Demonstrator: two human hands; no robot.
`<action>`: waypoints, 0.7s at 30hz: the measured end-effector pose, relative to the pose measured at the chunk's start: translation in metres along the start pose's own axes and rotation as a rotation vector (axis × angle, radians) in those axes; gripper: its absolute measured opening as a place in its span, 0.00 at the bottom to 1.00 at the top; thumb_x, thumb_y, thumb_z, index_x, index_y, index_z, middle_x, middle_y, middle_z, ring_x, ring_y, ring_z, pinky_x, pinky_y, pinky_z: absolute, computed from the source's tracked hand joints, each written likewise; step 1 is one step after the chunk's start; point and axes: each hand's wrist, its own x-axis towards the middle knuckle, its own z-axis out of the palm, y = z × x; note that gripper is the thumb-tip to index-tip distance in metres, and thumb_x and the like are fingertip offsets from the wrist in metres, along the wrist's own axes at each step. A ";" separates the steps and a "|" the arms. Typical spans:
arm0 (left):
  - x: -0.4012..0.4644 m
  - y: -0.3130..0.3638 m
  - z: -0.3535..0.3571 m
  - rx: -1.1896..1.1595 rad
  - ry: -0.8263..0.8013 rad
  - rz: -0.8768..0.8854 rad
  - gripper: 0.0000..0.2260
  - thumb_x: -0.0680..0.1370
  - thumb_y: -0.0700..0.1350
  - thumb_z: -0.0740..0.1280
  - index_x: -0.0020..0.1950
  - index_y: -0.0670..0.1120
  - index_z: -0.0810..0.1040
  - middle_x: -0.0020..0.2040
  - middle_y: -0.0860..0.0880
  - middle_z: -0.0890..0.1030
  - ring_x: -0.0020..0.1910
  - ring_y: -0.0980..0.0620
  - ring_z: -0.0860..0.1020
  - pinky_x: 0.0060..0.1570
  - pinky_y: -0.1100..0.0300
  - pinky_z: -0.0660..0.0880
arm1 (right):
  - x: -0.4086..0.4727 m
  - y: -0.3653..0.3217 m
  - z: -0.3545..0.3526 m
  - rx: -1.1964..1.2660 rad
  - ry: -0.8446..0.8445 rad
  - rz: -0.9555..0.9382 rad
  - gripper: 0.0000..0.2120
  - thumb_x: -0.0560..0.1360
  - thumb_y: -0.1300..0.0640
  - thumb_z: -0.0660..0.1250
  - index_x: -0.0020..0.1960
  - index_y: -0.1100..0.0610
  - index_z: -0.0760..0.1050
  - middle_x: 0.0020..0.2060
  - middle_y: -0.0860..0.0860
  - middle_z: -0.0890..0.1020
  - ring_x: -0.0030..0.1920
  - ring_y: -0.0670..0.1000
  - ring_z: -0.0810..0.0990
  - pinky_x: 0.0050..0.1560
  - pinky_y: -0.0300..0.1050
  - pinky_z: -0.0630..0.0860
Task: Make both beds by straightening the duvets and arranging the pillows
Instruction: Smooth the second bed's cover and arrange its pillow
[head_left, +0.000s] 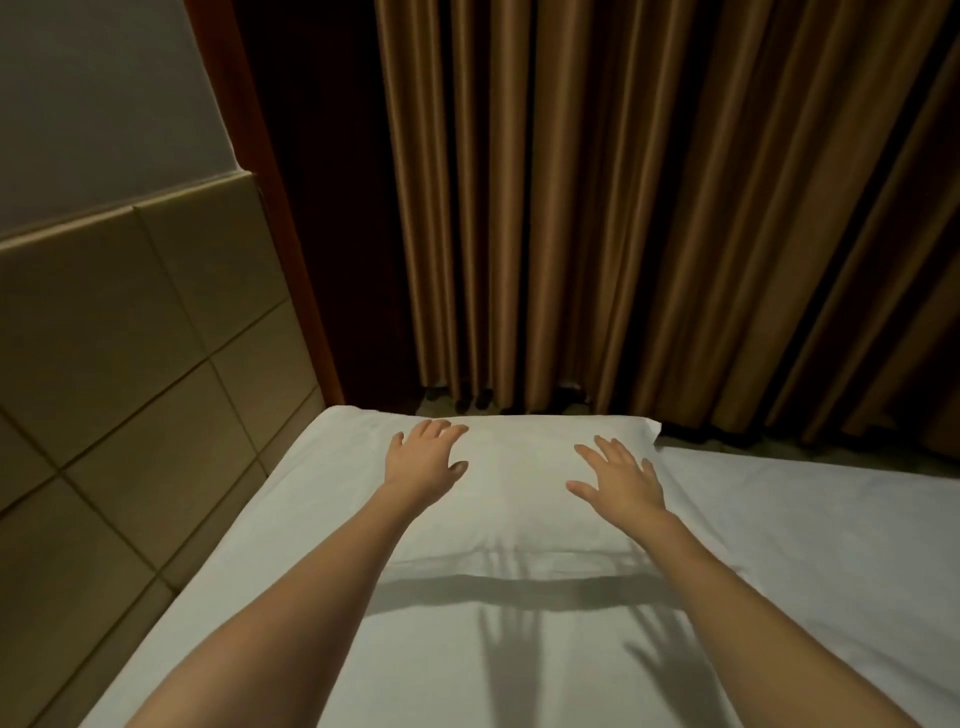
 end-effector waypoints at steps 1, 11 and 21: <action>-0.005 0.005 -0.002 0.005 0.003 0.005 0.24 0.80 0.54 0.60 0.75 0.55 0.59 0.75 0.51 0.61 0.75 0.50 0.56 0.72 0.45 0.55 | -0.005 0.003 -0.003 0.002 0.009 0.002 0.28 0.80 0.39 0.54 0.77 0.45 0.51 0.78 0.48 0.49 0.77 0.52 0.46 0.74 0.57 0.46; -0.106 0.072 -0.039 0.027 0.039 0.023 0.23 0.80 0.55 0.59 0.75 0.55 0.60 0.76 0.52 0.60 0.76 0.50 0.55 0.73 0.45 0.54 | -0.103 0.036 -0.034 0.015 0.079 -0.027 0.27 0.81 0.40 0.52 0.77 0.46 0.52 0.78 0.48 0.50 0.77 0.51 0.46 0.75 0.57 0.47; -0.221 0.136 -0.034 -0.012 0.050 0.046 0.23 0.80 0.56 0.60 0.74 0.55 0.62 0.74 0.52 0.63 0.75 0.51 0.57 0.72 0.45 0.55 | -0.236 0.083 -0.047 -0.052 0.086 -0.032 0.27 0.81 0.40 0.52 0.77 0.46 0.52 0.78 0.48 0.51 0.77 0.50 0.47 0.74 0.57 0.44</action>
